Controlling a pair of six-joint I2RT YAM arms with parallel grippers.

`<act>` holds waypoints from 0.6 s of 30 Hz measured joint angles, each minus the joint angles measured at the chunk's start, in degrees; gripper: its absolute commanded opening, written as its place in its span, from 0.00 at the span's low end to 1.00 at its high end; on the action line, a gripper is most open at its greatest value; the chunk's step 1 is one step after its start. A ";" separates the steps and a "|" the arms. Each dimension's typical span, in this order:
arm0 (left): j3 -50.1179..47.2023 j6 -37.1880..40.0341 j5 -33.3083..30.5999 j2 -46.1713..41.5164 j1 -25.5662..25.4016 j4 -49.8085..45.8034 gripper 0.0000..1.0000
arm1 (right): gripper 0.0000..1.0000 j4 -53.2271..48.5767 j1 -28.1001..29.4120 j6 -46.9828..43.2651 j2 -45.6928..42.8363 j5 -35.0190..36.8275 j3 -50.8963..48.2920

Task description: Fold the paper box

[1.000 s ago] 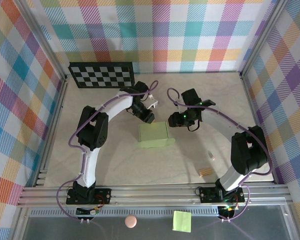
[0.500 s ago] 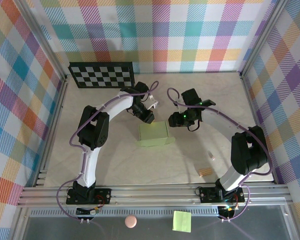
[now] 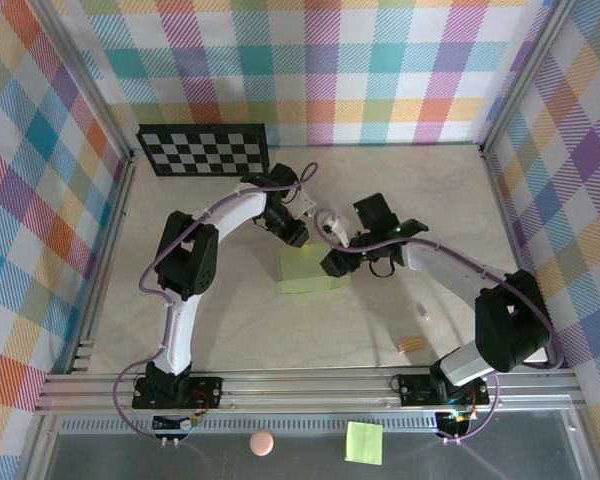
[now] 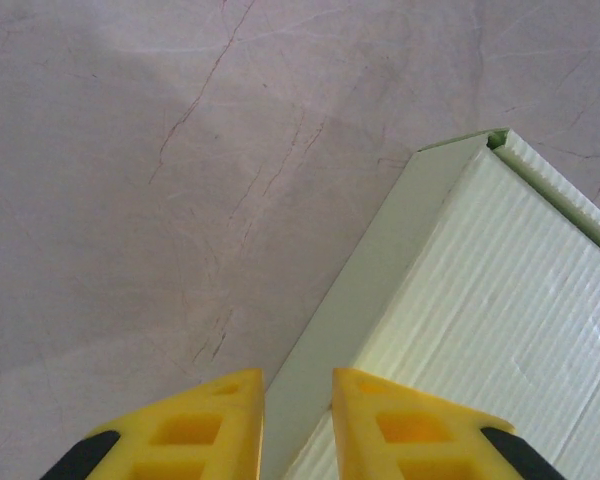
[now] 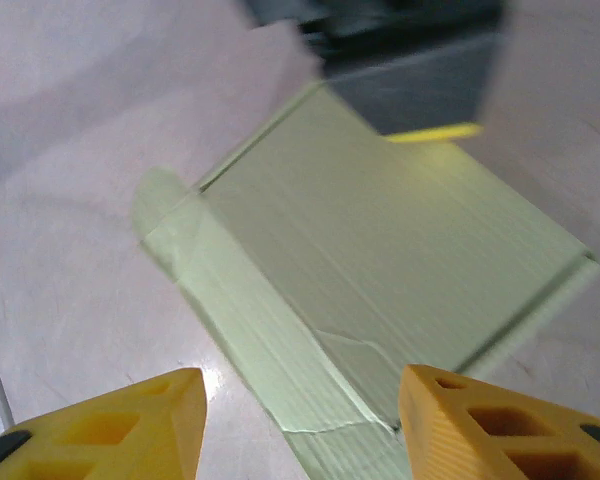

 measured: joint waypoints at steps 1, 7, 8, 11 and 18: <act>0.00 0.00 -0.02 0.00 0.00 0.02 0.25 | 0.60 -0.11 1.11 -3.34 0.02 0.17 0.00; 0.00 0.00 -0.07 0.00 0.00 0.02 0.23 | 0.91 -0.24 6.78 -21.62 1.51 4.63 -0.35; 0.00 0.00 -0.13 0.00 0.00 0.02 0.24 | 0.91 0.09 7.43 -24.52 1.73 5.51 -0.81; 0.02 0.00 -0.24 0.00 0.00 0.04 0.24 | 0.92 0.63 8.31 -31.10 2.51 7.63 -1.84; 0.57 -0.02 -2.01 0.35 0.00 0.42 0.23 | 0.91 4.11 8.66 -39.78 7.37 13.03 -1.88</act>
